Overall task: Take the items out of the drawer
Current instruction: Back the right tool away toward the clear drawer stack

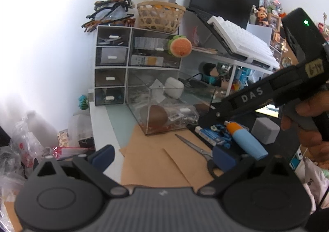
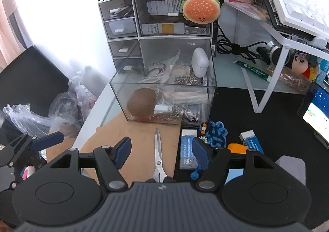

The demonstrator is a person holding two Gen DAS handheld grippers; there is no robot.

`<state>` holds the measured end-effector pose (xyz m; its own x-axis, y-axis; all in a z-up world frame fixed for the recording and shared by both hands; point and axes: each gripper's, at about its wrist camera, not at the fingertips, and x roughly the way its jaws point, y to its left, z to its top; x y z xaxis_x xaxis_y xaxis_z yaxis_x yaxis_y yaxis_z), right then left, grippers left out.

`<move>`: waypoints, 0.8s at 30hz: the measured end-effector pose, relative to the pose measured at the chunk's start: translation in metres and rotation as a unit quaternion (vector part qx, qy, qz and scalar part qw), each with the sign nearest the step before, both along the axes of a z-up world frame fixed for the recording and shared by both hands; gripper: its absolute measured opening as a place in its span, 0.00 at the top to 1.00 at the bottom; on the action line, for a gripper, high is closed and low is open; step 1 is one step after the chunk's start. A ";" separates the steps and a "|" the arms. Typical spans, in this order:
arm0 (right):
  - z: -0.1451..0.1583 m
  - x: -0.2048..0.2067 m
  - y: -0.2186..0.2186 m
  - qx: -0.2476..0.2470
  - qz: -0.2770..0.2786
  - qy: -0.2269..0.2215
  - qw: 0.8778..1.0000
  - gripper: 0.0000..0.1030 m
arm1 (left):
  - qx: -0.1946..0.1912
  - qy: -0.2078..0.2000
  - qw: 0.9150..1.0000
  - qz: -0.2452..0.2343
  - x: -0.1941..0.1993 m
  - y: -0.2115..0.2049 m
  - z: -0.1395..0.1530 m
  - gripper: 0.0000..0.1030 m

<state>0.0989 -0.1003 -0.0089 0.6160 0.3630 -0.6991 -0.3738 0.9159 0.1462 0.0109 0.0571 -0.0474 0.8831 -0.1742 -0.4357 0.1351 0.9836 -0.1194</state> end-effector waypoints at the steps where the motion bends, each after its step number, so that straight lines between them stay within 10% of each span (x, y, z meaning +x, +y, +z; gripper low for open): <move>1: 0.000 0.002 0.001 0.000 0.000 0.000 1.000 0.32 | -0.001 0.000 1.000 0.000 0.000 0.001 0.000 0.00; 10: -0.010 0.019 0.011 0.001 0.005 0.012 1.000 0.50 | -0.008 0.003 1.000 0.003 0.003 0.006 -0.005 0.00; 24: -0.014 0.039 0.018 0.002 -0.004 0.004 1.000 0.53 | -0.017 0.008 1.000 0.010 0.009 0.013 -0.008 0.00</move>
<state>0.1375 -0.0826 -0.0227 0.6136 0.3606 -0.7024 -0.3655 0.9183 0.1521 0.0196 0.0703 -0.0557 0.8794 -0.1721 -0.4440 0.1141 0.9814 -0.1545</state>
